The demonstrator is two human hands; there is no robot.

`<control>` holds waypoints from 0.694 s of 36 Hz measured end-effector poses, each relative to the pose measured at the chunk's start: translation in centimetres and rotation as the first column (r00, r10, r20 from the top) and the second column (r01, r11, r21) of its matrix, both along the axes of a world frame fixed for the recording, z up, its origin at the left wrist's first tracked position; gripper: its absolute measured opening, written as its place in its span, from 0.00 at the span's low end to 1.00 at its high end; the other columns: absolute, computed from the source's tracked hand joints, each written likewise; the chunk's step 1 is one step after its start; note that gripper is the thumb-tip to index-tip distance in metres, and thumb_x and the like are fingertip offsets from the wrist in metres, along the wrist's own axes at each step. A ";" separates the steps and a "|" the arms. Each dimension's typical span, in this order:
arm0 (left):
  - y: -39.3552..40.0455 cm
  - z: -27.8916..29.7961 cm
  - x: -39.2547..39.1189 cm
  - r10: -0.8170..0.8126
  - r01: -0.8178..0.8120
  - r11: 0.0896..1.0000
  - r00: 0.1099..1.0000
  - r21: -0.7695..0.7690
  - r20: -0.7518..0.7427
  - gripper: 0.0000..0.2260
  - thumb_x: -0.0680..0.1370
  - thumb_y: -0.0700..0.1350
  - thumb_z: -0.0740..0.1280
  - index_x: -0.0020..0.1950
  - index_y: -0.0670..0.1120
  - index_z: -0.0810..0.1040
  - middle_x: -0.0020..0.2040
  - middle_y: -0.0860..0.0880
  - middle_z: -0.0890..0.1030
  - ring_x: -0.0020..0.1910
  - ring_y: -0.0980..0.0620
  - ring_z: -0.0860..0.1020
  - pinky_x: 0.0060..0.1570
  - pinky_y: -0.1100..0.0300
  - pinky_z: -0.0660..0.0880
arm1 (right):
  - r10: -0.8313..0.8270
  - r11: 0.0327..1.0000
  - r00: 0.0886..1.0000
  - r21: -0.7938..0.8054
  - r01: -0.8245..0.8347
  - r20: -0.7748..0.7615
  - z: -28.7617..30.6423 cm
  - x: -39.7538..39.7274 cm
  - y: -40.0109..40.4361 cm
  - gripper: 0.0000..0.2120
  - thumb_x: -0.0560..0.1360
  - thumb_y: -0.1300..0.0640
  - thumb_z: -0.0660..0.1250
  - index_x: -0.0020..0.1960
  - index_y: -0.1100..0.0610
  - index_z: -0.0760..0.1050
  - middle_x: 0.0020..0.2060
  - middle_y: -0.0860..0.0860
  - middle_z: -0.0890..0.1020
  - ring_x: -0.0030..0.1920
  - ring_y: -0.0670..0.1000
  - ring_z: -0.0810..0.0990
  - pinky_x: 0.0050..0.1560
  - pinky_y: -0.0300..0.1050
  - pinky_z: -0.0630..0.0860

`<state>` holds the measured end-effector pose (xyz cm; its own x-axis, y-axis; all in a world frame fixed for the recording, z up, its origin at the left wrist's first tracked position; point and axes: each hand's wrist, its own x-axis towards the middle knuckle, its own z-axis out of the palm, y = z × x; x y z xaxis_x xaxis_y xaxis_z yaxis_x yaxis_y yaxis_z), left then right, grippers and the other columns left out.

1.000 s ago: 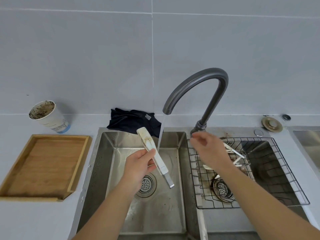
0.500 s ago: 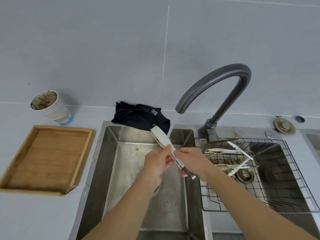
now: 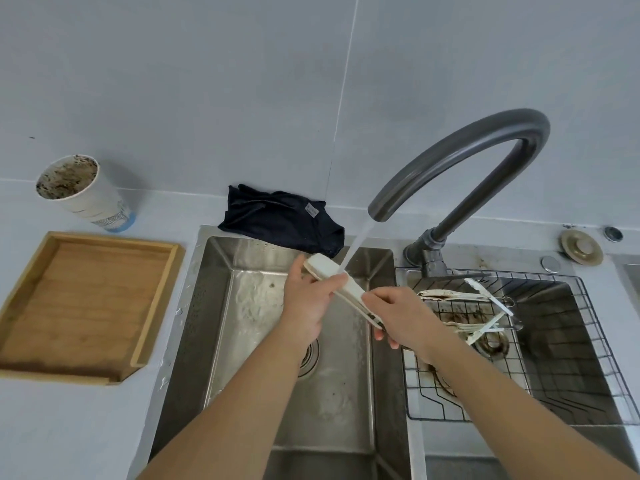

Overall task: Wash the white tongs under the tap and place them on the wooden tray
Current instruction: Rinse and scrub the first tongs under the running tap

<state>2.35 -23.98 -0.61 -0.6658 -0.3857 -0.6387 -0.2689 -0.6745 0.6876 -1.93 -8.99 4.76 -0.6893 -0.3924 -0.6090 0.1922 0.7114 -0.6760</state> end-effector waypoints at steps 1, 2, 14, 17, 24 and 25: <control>0.0 -0.1 -0.2 0.005 -0.005 1.000 1.000 -0.003 0.006 0.32 0.72 0.30 0.75 0.72 0.47 0.69 0.59 0.42 0.82 0.57 0.45 0.82 0.63 0.46 0.77 | 0.007 1.000 1.000 0.006 -0.007 -0.004 0.1 -0.1 0.2 0.18 0.82 0.52 0.61 0.50 0.67 0.78 0.34 0.57 0.74 0.22 0.43 0.74 0.24 0.38 0.68; 0.0 -0.2 -0.3 0.017 -0.017 1.000 1.000 -0.003 0.016 0.29 0.73 0.32 0.74 0.72 0.46 0.70 0.58 0.42 0.82 0.57 0.45 0.83 0.62 0.46 0.78 | 0.013 1.000 1.000 0.013 -0.013 -0.008 0.3 -0.3 0.4 0.18 0.82 0.51 0.61 0.51 0.67 0.78 0.34 0.57 0.74 0.21 0.42 0.74 0.24 0.37 0.67; -1.1 0.3 -1.0 0.047 -0.049 0.999 0.990 0.010 0.133 0.14 0.77 0.37 0.72 0.61 0.45 0.76 0.57 0.43 0.82 0.52 0.48 0.82 0.50 0.55 0.82 | 0.054 0.998 0.997 0.012 -0.054 -0.062 0.8 -0.4 0.7 0.10 0.80 0.49 0.64 0.51 0.50 0.83 0.28 0.51 0.78 0.26 0.45 0.74 0.25 0.37 0.70; 0.0 1.1 -0.4 -0.089 0.089 0.996 0.996 0.012 0.019 0.35 0.71 0.31 0.75 0.70 0.54 0.65 0.57 0.44 0.80 0.49 0.47 0.84 0.51 0.50 0.82 | 0.051 0.999 0.991 0.012 -0.050 -0.121 0.5 -0.4 0.0 0.09 0.81 0.49 0.64 0.51 0.49 0.83 0.28 0.50 0.77 0.25 0.43 0.74 0.25 0.35 0.69; -1.2 0.1 -0.7 0.039 -0.030 0.994 0.995 -0.107 0.087 0.08 0.77 0.39 0.72 0.56 0.44 0.80 0.51 0.43 0.83 0.46 0.50 0.83 0.44 0.58 0.81 | 0.129 0.992 0.968 0.043 -0.123 -0.217 0.0 -0.4 0.6 0.09 0.79 0.51 0.66 0.56 0.47 0.83 0.31 0.46 0.82 0.29 0.46 0.76 0.29 0.37 0.71; -1.6 -0.2 -0.7 0.067 -0.053 0.992 0.991 -0.116 0.118 0.03 0.78 0.40 0.71 0.51 0.45 0.81 0.50 0.43 0.83 0.47 0.50 0.82 0.44 0.58 0.80 | 0.151 0.988 0.961 0.059 -0.141 -0.232 0.1 -0.4 0.9 0.09 0.79 0.50 0.66 0.57 0.47 0.83 0.31 0.44 0.82 0.30 0.45 0.77 0.29 0.36 0.72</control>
